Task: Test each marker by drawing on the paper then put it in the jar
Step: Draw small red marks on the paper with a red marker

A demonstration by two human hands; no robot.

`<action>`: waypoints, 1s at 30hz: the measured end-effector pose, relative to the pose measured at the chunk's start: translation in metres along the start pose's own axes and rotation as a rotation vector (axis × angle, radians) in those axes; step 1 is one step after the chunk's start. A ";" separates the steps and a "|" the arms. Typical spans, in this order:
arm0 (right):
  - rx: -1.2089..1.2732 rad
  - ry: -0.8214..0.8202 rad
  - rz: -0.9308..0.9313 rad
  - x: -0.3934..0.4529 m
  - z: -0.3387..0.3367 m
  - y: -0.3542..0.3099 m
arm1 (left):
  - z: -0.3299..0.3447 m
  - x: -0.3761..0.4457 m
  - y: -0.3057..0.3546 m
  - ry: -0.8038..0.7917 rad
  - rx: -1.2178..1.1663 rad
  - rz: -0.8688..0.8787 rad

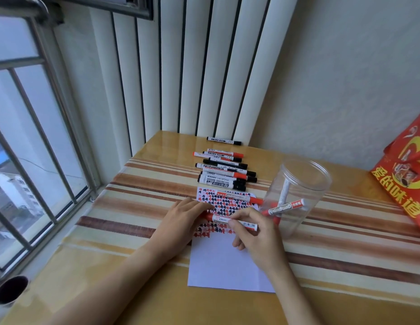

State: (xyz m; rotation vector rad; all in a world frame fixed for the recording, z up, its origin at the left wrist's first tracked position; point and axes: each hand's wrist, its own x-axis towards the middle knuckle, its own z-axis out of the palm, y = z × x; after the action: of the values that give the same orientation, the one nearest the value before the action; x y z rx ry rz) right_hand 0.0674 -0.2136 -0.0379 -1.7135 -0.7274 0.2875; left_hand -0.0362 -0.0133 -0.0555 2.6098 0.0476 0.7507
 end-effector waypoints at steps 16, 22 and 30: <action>-0.439 0.037 -0.291 0.003 0.009 0.013 | -0.005 0.003 0.002 -0.015 -0.037 0.031; -0.405 0.005 -0.289 0.004 0.005 0.011 | -0.007 0.003 0.004 -0.012 -0.043 0.052; -0.006 0.017 -0.297 0.007 -0.003 -0.028 | -0.004 -0.001 0.001 -0.017 -0.120 -0.013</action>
State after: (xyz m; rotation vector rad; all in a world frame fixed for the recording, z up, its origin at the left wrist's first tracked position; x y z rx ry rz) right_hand 0.0655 -0.2085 -0.0100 -1.5857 -0.9571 0.0642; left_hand -0.0387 -0.0130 -0.0524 2.4990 0.0144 0.7045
